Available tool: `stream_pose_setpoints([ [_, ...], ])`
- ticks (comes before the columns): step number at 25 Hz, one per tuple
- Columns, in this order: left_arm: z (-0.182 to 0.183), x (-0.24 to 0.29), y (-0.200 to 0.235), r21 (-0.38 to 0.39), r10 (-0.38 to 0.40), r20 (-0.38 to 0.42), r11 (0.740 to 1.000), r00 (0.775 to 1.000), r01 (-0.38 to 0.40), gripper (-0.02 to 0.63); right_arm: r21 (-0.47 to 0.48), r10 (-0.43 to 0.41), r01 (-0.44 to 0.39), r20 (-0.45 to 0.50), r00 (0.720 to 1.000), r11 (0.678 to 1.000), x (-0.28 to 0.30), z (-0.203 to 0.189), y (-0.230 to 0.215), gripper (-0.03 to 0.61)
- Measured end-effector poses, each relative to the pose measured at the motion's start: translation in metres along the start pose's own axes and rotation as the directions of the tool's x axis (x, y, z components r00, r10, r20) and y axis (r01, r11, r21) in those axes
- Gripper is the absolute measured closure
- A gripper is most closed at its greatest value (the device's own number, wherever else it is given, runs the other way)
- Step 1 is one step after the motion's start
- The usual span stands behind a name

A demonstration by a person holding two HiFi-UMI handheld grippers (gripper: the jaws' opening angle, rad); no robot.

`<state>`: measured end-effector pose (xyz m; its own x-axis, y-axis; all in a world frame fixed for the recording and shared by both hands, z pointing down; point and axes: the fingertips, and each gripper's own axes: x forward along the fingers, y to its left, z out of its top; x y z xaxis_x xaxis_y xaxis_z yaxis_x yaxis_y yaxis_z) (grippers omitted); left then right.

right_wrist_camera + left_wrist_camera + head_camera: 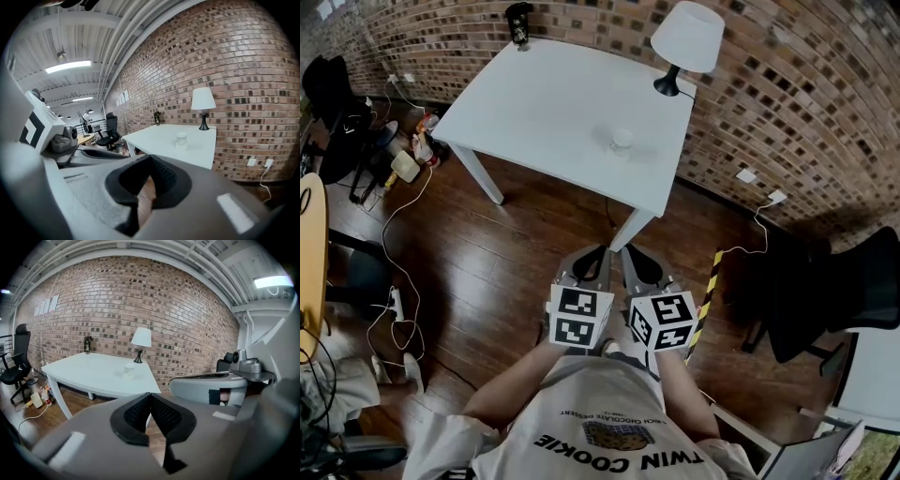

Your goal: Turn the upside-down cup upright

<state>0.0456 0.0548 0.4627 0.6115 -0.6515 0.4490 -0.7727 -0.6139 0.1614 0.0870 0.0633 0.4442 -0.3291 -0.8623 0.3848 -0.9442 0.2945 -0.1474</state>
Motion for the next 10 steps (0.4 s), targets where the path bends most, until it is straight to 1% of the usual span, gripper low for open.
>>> stream_pose_setpoints([
  [10,-0.008,-0.005,-0.064,0.021,0.003,-0.011,1.0,1.0,-0.003,0.609,0.018,-0.001,0.001,0.002,1.0,1.0,-0.055,-0.014,-0.028,0.575],
])
